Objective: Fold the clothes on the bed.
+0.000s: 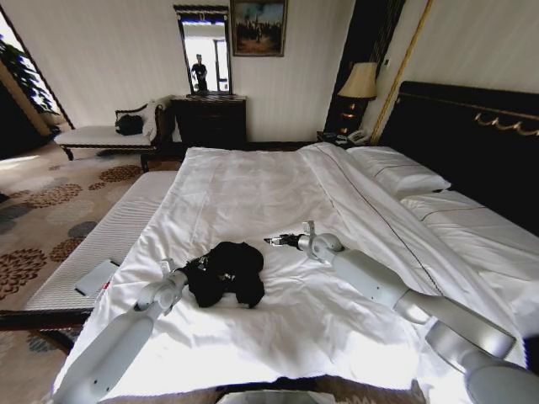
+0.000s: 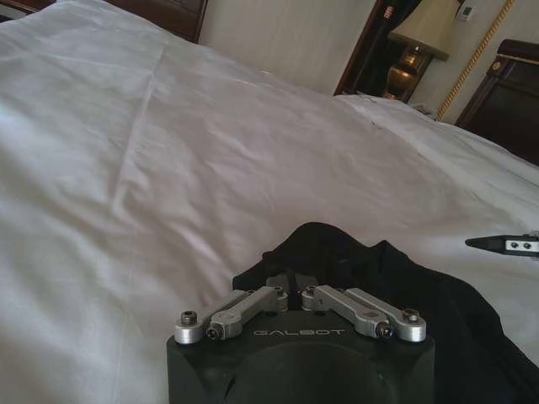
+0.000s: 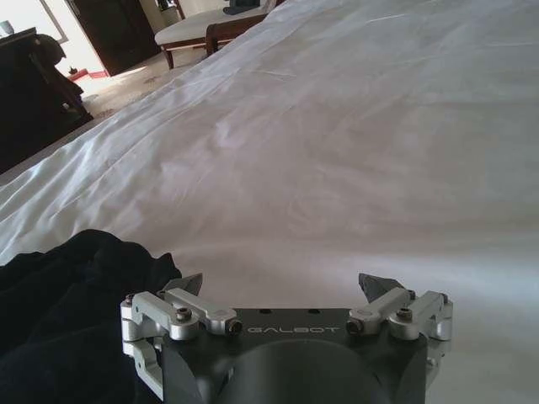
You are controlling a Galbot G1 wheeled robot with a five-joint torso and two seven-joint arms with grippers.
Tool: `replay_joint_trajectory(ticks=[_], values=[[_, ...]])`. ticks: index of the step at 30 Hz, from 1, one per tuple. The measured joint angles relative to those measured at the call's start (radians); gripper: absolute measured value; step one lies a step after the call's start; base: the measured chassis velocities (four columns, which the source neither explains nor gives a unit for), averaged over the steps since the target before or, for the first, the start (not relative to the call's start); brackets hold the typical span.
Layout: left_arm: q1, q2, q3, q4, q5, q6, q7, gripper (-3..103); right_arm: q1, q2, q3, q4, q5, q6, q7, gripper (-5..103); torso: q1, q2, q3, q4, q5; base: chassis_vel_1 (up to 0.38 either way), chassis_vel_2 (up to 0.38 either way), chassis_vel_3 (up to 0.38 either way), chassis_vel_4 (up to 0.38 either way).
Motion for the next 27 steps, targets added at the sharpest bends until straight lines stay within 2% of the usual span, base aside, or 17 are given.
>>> replay_joint_trajectory(ticks=[5,13,17,21,24,26,27], values=[[0.023,0.0,-0.017,-0.007,0.002,0.0,0.0,2,-0.001,0.028,-0.021,-0.019,0.003,-0.001,0.005,100,0.0,0.0,0.0,0.0,-0.0002,0.0,0.0,0.0,0.0],[0.02,0.001,-0.014,-0.013,0.003,0.001,0.0,2,-0.03,0.032,-0.022,0.026,0.037,-0.025,0.029,101,0.0,0.0,0.0,-0.0002,0.0,0.0,0.0,0.0,0.0],[0.014,0.001,-0.006,-0.014,0.002,0.002,0.0,2,-0.04,0.036,-0.028,0.048,0.038,-0.039,0.044,97,0.0,0.0,0.0,-0.0001,0.0,0.0,0.0,0.0,0.0],[0.013,0.002,0.003,-0.018,0.002,0.006,0.0,2,-0.049,0.054,-0.034,0.035,0.007,-0.046,0.056,92,0.0,0.0,0.0,-0.0001,0.0001,0.0,0.0,0.0,0.0],[0.013,0.002,0.01,-0.022,0.003,0.009,0.0,2,-0.051,0.069,-0.031,0.019,0.001,-0.048,0.059,78,0.0,0.0,0.0,-0.0001,0.0,0.0,0.0,0.0,0.0],[0.013,0.003,0.011,-0.023,0.003,0.009,0.0,2,-0.051,0.071,-0.031,0.019,0.001,-0.049,0.059,78,0.0,0.0,0.0,-0.0001,0.0,0.0,0.0,0.0,0.0],[0.013,0.004,0.012,-0.025,0.003,0.01,0.0,2,-0.052,0.073,-0.03,0.022,0.001,-0.049,0.059,73,0.0,0.0,0.0,-0.0002,0.0,0.0,0.0,0.0,0.0]])
